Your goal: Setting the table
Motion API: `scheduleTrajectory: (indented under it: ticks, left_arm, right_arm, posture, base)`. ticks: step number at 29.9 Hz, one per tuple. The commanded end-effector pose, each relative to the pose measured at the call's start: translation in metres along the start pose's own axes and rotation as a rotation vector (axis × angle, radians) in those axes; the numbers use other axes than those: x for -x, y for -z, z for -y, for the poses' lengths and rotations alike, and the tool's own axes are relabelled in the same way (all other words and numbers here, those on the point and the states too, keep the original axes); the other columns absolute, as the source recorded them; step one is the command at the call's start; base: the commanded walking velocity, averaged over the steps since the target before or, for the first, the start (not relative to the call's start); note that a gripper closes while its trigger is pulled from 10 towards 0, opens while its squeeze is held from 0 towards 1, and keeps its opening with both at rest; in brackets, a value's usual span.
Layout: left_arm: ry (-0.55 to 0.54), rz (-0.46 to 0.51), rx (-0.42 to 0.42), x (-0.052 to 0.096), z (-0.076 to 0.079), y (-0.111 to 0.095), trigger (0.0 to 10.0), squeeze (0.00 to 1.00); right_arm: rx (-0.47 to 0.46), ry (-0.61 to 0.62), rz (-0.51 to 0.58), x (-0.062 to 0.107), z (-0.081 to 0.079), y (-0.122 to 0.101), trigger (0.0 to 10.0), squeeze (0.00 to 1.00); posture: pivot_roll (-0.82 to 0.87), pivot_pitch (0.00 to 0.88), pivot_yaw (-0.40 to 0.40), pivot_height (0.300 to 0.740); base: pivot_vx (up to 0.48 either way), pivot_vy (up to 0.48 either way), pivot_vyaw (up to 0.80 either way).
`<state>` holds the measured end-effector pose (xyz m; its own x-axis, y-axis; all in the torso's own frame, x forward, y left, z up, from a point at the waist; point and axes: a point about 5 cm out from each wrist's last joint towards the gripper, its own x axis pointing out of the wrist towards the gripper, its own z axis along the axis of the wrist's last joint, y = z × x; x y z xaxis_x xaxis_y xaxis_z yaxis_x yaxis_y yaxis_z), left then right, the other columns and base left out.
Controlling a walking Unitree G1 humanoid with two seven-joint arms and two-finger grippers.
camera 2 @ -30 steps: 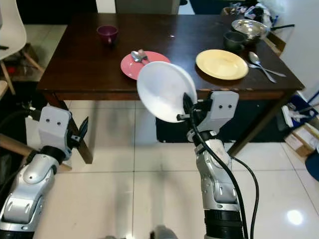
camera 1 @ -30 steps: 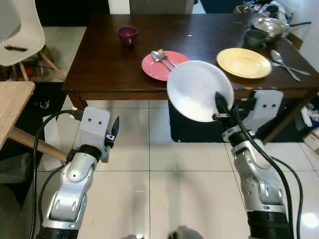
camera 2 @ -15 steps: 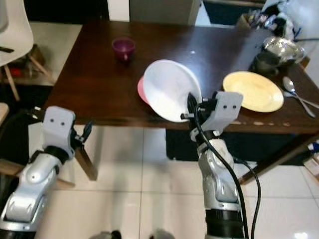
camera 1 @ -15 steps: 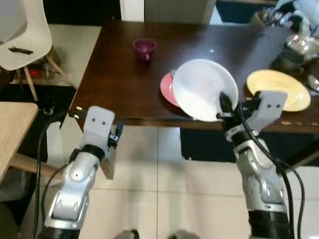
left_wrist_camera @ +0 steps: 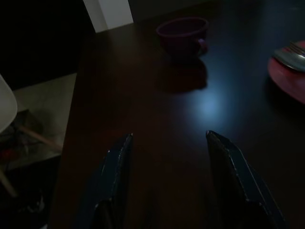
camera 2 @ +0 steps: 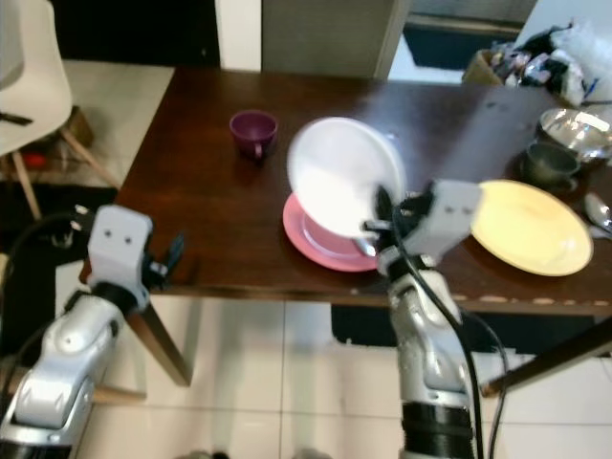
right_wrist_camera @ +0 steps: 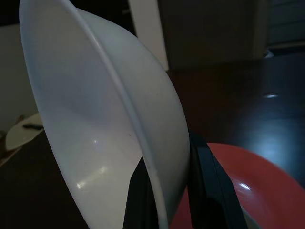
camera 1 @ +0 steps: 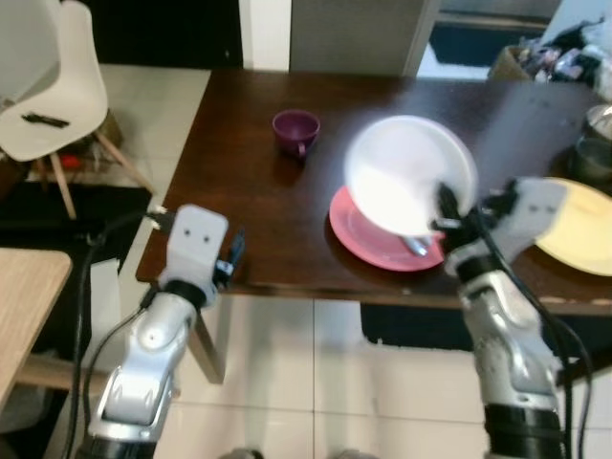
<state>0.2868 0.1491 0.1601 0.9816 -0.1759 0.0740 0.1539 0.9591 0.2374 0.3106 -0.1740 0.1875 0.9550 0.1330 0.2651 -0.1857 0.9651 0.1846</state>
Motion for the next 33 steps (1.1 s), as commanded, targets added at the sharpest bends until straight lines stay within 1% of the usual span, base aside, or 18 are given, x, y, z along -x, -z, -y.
scheduleTrajectory:
  ticks: [1,6,7,9,10,11,12,15,16,19,21,22,24,27,29,30,32,33]
  left_arm:
    - [0.038,0.003,-0.004,0.003,0.006,0.002,10.0,0.0]
    - [0.062,0.034,0.0,0.004,0.007,-0.003,10.0,0.0]
    - [0.067,0.054,0.007,0.004,0.007,-0.007,10.0,0.0]
    - [0.065,0.083,-0.021,0.004,0.004,-0.012,10.0,0.0]
    - [0.065,0.083,-0.021,0.004,0.004,-0.012,10.0,0.0]
    - [0.072,0.103,-0.056,0.004,0.002,-0.015,10.0,0.0]
    - [0.072,0.103,-0.056,0.004,0.002,-0.015,10.0,0.0]
    - [0.092,0.118,-0.099,0.004,-0.003,-0.019,10.0,0.0]
    - [0.092,0.118,-0.099,0.004,-0.003,-0.019,10.0,0.0]
    - [0.095,0.124,-0.108,0.004,-0.007,-0.021,10.0,0.0]
    - [0.084,0.133,-0.12,0.004,-0.018,-0.026,10.0,0.0]
    - [0.084,0.133,-0.12,0.004,-0.018,-0.026,10.0,0.0]
    - [0.07,0.14,-0.133,0.005,-0.026,-0.031,10.0,0.0]
    - [0.06,0.143,-0.142,0.007,-0.032,-0.032,10.0,0.0]
    - [0.023,0.143,-0.16,0.01,-0.046,-0.036,10.0,0.0]
    - [0.023,0.143,-0.16,0.01,-0.046,-0.036,10.0,0.0]
    - [-0.013,0.137,-0.162,0.013,-0.056,-0.036,10.0,0.0]
    - [-0.013,0.137,-0.162,0.013,-0.056,-0.036,10.0,0.0]
  right_arm:
    - [-0.016,-0.006,-0.018,0.0,0.003,0.002,10.0,0.0]
    - [-0.047,-0.05,-0.047,-0.002,-0.003,0.007,10.0,0.0]
    - [-0.076,-0.071,-0.06,-0.003,-0.006,0.009,10.0,0.0]
    - [-0.142,-0.128,-0.087,-0.004,-0.014,0.014,10.0,0.0]
    - [-0.142,-0.128,-0.087,-0.004,-0.014,0.014,10.0,0.0]
    - [-0.187,-0.183,-0.104,-0.004,-0.021,0.016,10.0,0.0]
    - [-0.187,-0.183,-0.104,-0.004,-0.021,0.016,10.0,0.0]
    - [-0.292,-0.279,-0.148,-0.008,-0.036,0.021,10.0,0.0]
    - [-0.292,-0.279,-0.148,-0.008,-0.036,0.021,10.0,0.0]
    - [-0.318,-0.294,-0.208,-0.011,-0.041,0.029,10.0,0.0]
    - [-0.395,-0.309,-0.275,-0.017,-0.049,0.04,10.0,0.0]
    - [-0.395,-0.309,-0.275,-0.017,-0.049,0.04,10.0,0.0]
    - [-0.465,-0.336,-0.322,-0.022,-0.058,0.046,10.0,0.0]
    - [-0.495,-0.346,-0.36,-0.025,-0.063,0.051,10.0,0.0]
    - [-0.532,-0.351,-0.44,-0.028,-0.07,0.061,10.0,0.0]
    - [-0.532,-0.351,-0.44,-0.028,-0.07,0.061,10.0,0.0]
    - [-0.535,-0.337,-0.493,-0.027,-0.071,0.07,10.0,0.0]
    - [-0.535,-0.337,-0.493,-0.027,-0.071,0.07,10.0,0.0]
  posture:
    - [-0.09,0.053,0.054,0.74]
    - [-0.09,0.052,0.053,0.74]
    - [-0.09,0.052,0.053,0.74]
    - [-0.09,0.052,0.053,0.74]
    - [-0.09,0.052,0.053,0.74]
    - [-0.08,0.053,0.053,0.74]
    - [-0.08,0.053,0.053,0.74]
    - [-0.08,0.052,0.051,0.74]
    - [-0.08,0.052,0.051,0.74]
    - [-0.07,0.054,0.047,0.74]
    - [-0.06,0.057,0.04,0.74]
    - [-0.06,0.057,0.04,0.74]
    - [-0.05,0.061,0.031,0.74]
    - [-0.05,0.061,0.031,0.74]
    - [-0.03,0.064,0.012,0.74]
    - [-0.03,0.064,0.012,0.74]
    - [-0.02,0.068,0.002,0.74]
    - [-0.02,0.068,0.002,0.74]
  base:
    - [0.289,0.0,0.0]
    - [0.0,0.0,0.0]
    - [0.0,0.0,0.0]
    - [0.0,0.0,0.0]
    - [0.0,0.0,0.0]
    - [0.0,0.0,0.0]
    - [0.0,0.0,0.0]
    - [0.0,0.0,0.0]
    - [0.0,0.0,0.0]
    - [0.0,0.0,0.0]
    - [0.0,0.0,0.0]
    - [0.0,0.0,0.0]
    - [0.0,0.0,0.0]
    - [0.0,0.0,0.0]
    - [0.0,0.0,0.0]
    - [0.0,0.0,0.0]
    - [0.0,0.0,0.0]
    - [0.0,0.0,0.0]
